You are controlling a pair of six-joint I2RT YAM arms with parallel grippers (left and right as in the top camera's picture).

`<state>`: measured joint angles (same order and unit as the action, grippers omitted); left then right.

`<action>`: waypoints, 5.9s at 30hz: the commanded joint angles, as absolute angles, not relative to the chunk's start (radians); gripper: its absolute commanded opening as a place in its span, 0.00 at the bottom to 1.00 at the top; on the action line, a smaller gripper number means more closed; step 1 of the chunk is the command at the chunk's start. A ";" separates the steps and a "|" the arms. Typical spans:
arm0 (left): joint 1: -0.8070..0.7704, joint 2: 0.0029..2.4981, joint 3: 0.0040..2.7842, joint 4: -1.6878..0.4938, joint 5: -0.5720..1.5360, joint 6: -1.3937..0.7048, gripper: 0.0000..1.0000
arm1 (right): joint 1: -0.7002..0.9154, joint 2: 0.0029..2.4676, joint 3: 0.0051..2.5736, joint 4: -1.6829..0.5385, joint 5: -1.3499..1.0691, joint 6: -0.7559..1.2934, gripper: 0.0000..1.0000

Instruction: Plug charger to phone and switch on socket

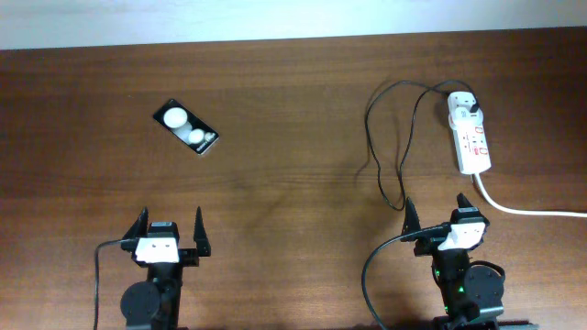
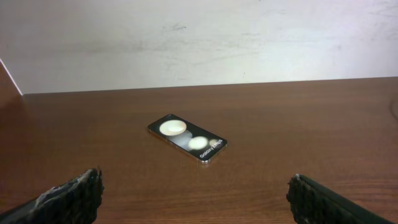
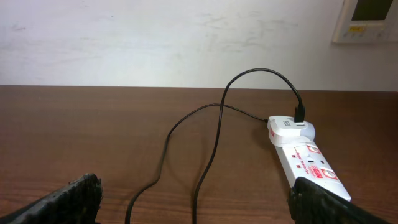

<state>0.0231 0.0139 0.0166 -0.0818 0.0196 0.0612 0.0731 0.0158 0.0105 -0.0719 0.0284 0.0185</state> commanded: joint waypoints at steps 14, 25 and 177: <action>0.029 0.007 0.010 -0.081 0.030 0.077 0.99 | 0.077 0.004 0.006 -0.079 0.031 0.015 0.99; 0.029 0.007 0.010 -0.081 0.030 0.077 0.99 | 0.078 0.004 0.006 -0.079 0.031 0.015 0.99; 0.029 0.404 0.592 -0.334 0.149 -0.154 0.99 | 0.078 0.007 0.006 -0.056 -0.262 0.200 0.99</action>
<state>0.0231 0.3855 0.5720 -0.3347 0.0990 -0.1223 0.0731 0.0139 0.0105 -0.0502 -0.2531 0.1913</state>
